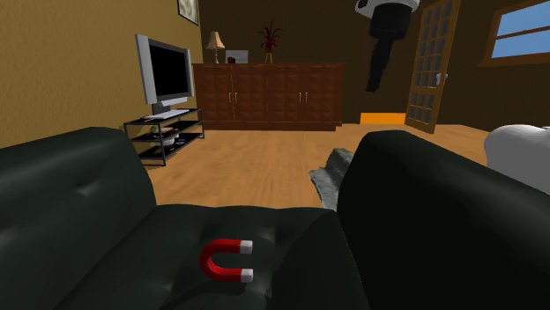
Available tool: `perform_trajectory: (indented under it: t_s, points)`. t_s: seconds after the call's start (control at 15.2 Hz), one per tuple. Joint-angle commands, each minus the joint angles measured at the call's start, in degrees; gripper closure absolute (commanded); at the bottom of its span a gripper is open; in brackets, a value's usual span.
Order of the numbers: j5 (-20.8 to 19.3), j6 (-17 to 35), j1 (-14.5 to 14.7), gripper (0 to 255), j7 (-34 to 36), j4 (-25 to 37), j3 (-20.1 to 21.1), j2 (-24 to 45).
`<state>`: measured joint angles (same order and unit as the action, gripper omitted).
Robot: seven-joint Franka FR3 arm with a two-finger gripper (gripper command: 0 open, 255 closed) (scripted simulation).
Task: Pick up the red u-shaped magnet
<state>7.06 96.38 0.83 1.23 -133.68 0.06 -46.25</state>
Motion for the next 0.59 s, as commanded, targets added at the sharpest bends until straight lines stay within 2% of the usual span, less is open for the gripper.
perform_trajectory:
  t_s: [0.0,0.53]
  points:
    - [0.00,0.00,0.00,0,0.00,0.00,0.00,0.00]
    - [0.77,12.29,2.10,0,0.56,-0.38,4.67,13.16]
